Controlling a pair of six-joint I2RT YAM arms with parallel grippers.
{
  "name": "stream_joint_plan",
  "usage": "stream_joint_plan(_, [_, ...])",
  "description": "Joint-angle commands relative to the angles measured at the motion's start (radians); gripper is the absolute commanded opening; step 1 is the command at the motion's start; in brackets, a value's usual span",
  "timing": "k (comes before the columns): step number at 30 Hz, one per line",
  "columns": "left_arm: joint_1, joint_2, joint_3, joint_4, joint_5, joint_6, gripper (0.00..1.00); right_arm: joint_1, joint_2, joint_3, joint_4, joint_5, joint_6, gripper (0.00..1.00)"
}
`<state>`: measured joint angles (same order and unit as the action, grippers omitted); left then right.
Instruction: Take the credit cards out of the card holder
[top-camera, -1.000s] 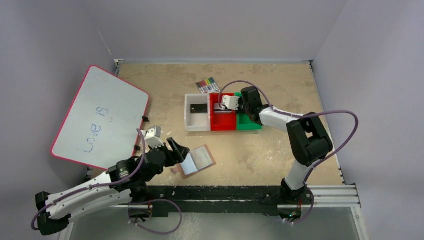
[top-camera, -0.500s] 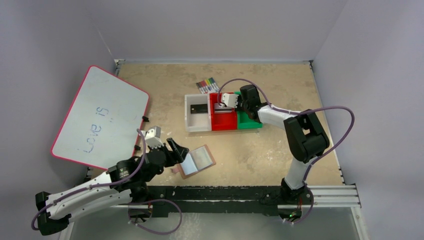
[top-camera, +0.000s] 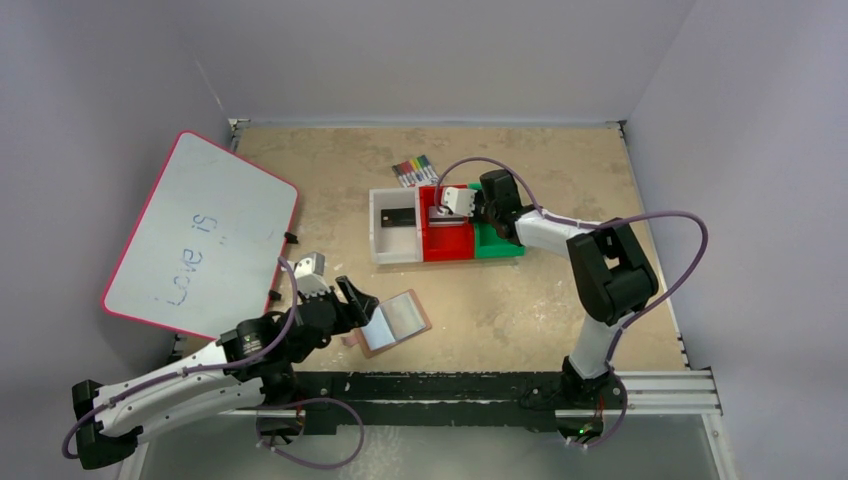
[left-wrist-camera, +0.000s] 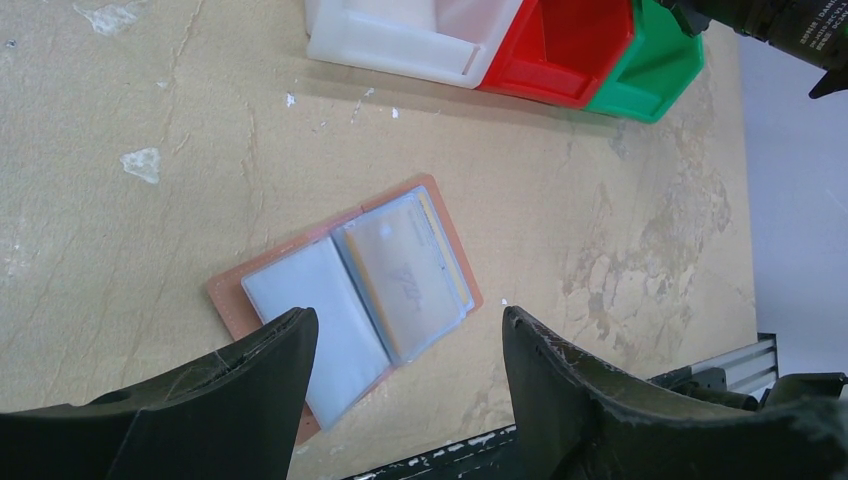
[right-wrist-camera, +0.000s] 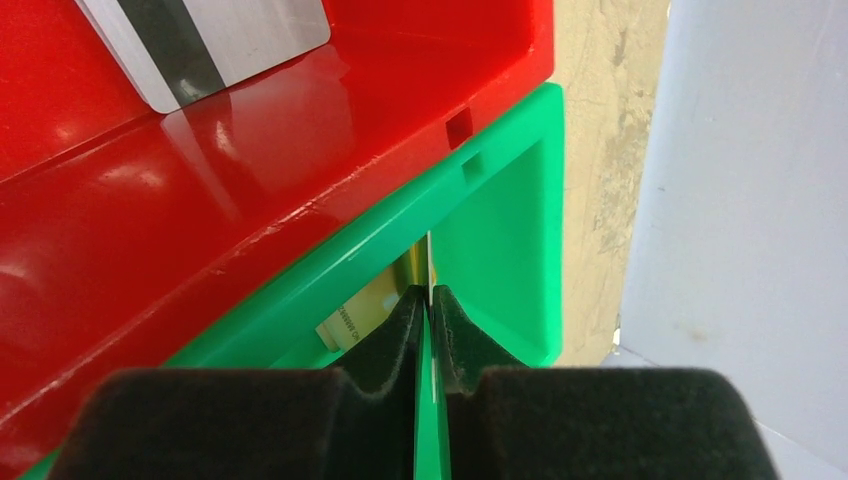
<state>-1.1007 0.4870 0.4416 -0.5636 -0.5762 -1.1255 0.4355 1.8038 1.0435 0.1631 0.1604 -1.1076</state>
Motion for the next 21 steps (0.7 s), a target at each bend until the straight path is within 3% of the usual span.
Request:
stream_joint_plan(1, [0.0,-0.006,0.041,0.028,-0.001,-0.003,0.67,-0.008,0.009,0.014,0.011,-0.028,0.005,0.1])
stream_joint_plan(8, [-0.001,-0.013,0.04,0.024,0.0,-0.007,0.67,-0.015,0.003,0.01,-0.004,-0.048,0.018,0.12])
stream_joint_plan(10, [-0.001,-0.013,0.04,0.021,0.001,-0.007,0.67,-0.018,0.003,0.015,-0.021,-0.059,0.019,0.27])
stream_joint_plan(11, [-0.001,-0.013,0.041,0.021,0.001,-0.008,0.67,-0.019,0.003,0.019,-0.032,-0.067,0.021,0.28])
stream_joint_plan(21, [-0.001,-0.013,0.036,0.021,0.001,-0.008,0.66,-0.029,-0.013,0.019,-0.063,-0.104,0.034,0.31])
